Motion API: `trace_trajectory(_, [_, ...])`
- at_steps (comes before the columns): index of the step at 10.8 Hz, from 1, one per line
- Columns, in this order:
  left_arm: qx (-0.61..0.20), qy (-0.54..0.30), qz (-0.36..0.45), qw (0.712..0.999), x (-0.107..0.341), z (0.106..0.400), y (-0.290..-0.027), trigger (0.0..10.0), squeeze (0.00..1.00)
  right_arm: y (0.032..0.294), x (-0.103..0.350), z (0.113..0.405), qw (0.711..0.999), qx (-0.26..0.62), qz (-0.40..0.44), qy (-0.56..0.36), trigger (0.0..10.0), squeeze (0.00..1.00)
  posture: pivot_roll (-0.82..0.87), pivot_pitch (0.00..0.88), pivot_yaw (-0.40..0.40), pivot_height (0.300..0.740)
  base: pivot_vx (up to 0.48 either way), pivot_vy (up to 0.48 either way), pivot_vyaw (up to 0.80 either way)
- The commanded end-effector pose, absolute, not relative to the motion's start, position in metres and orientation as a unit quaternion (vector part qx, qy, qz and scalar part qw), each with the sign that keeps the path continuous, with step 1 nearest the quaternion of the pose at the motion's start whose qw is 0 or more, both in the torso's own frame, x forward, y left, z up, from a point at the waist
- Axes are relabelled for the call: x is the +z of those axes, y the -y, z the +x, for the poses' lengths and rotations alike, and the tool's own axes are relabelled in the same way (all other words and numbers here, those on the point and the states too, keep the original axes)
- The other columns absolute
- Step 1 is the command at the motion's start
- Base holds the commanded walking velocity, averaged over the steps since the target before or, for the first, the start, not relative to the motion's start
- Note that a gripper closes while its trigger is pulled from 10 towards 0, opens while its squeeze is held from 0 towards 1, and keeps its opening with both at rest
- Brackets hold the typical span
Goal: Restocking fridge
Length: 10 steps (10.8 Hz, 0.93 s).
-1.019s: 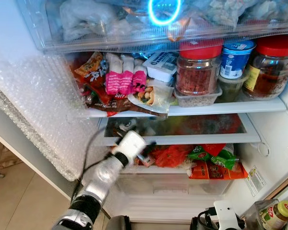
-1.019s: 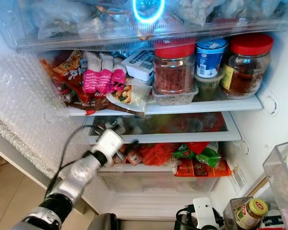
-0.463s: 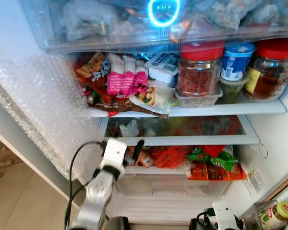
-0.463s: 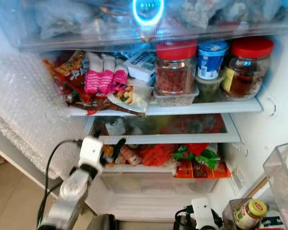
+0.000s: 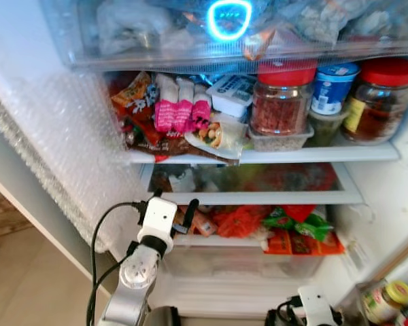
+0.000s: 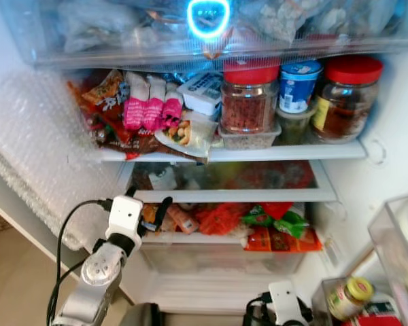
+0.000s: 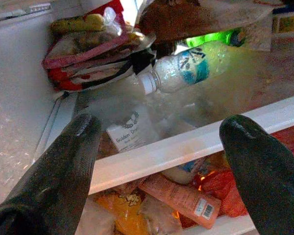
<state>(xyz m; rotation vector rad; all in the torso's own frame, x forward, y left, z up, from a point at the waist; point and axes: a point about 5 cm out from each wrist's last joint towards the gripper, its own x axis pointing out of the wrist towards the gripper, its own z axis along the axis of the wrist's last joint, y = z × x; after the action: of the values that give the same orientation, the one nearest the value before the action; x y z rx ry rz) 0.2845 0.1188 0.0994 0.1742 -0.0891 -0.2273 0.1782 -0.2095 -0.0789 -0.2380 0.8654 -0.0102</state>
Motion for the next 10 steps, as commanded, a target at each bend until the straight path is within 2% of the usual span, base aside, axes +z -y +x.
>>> trace_trajectory(1, [-0.095, 0.056, 0.09, 0.99, 0.108, 0.287, -0.122, 10.0, 0.0, 0.211, -0.1, 0.134, 0.852, 0.006, -0.12, -0.509, 10.0, 0.0, 0.0, 0.0, 0.034, 0.591, 0.0, 0.0, 0.0])
trace_trajectory(5, [-0.067, 0.054, 0.095, 0.992, 0.109, 0.283, -0.133, 10.0, 0.0, 0.215, -0.099, 0.136, 0.85, 0.016, -0.132, -0.51, 10.0, 0.0, 0.03, 0.0, 0.009, 0.591, 0.0, 0.0, 0.0])
trace_trajectory(7, [-0.034, 0.055, 0.1, 0.993, 0.111, 0.282, -0.149, 10.0, 0.0, 0.214, -0.098, 0.137, 0.85, 0.023, -0.134, -0.509, 10.0, 0.0, 0.04, 0.0, 0.009, 0.591, 0.0, 0.0, 0.0])
trace_trajectory(10, [-0.046, 0.05, 0.103, 0.992, 0.108, 0.282, -0.146, 10.0, 0.0, 0.213, -0.098, 0.137, 0.849, 0.027, -0.136, -0.509, 10.0, 0.0, 0.03, 0.0, 0.012, 0.591, 0.0, 0.0, 0.0])
